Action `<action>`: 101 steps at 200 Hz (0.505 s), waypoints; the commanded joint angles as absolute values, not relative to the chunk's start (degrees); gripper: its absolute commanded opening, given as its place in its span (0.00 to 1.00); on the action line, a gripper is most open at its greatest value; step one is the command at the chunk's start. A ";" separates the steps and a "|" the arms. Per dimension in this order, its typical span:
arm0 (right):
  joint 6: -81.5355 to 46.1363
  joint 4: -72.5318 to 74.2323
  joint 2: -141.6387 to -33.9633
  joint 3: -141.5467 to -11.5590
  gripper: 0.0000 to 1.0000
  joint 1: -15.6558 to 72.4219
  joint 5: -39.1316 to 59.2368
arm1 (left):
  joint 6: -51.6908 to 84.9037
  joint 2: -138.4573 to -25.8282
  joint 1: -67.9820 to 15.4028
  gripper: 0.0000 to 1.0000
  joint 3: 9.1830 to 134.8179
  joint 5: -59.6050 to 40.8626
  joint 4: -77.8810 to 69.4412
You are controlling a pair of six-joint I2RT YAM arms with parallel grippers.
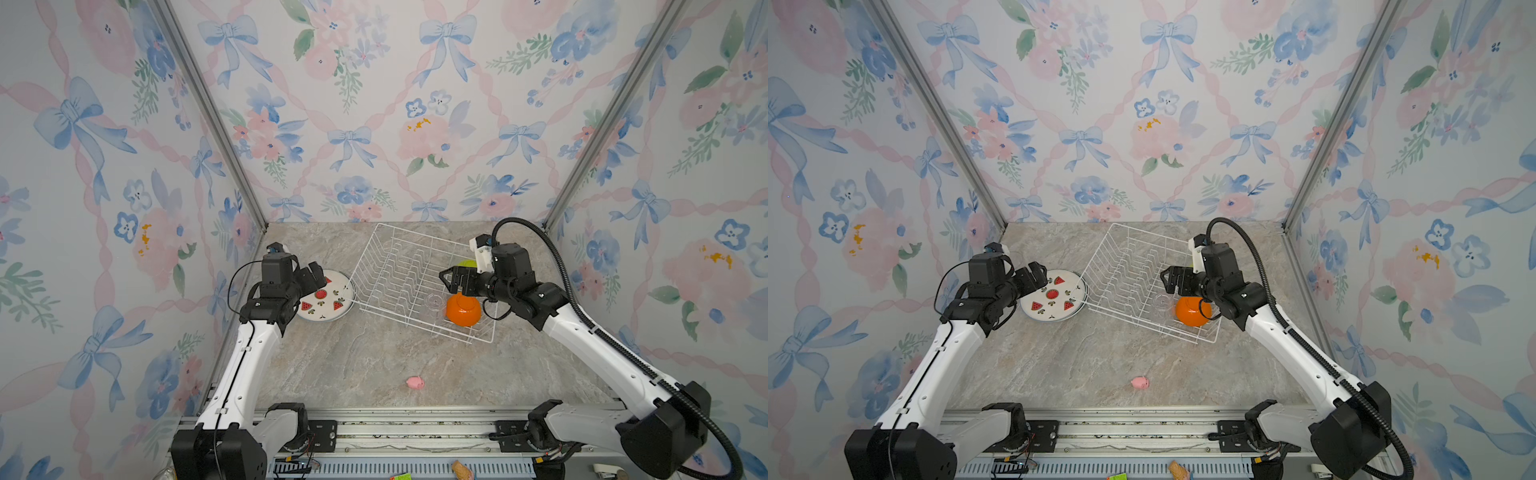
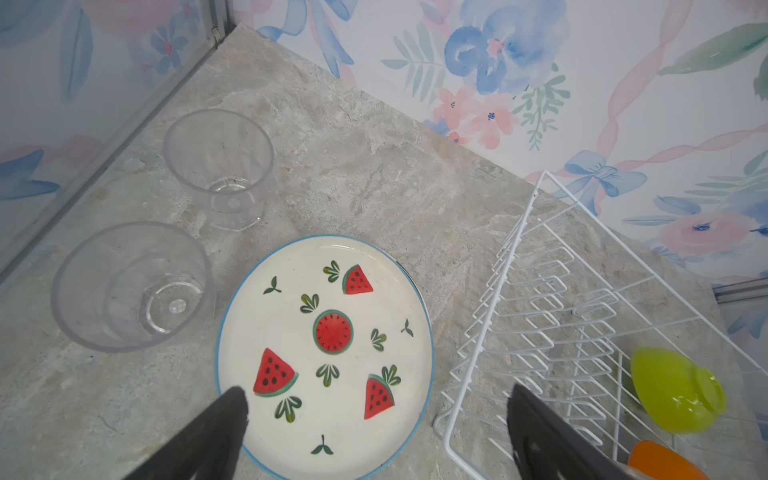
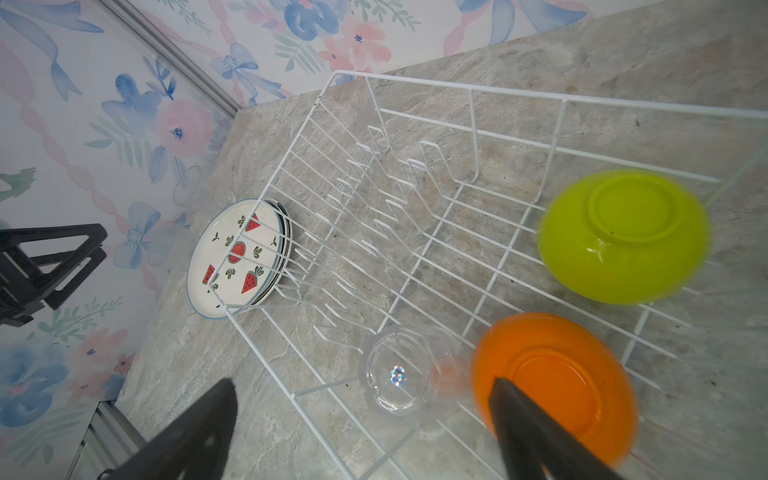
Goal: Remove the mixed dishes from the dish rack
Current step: 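Grasp the clear cup beside the orange bowl with the right gripper while the left returns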
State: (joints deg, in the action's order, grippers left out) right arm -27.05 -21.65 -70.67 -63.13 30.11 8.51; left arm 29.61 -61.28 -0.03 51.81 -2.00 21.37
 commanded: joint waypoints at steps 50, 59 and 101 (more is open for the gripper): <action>-28.01 -36.41 -76.34 -73.39 0.97 35.90 -0.49 | 35.23 -56.31 -0.80 0.98 47.70 -13.59 10.62; -27.66 -37.26 -77.11 -74.31 0.97 36.52 -1.28 | 35.60 -55.96 -0.88 0.98 47.18 -14.14 9.76; -26.57 -38.50 -81.51 -76.93 0.97 37.44 -2.57 | 37.93 -55.41 -1.98 0.98 43.53 -16.10 3.72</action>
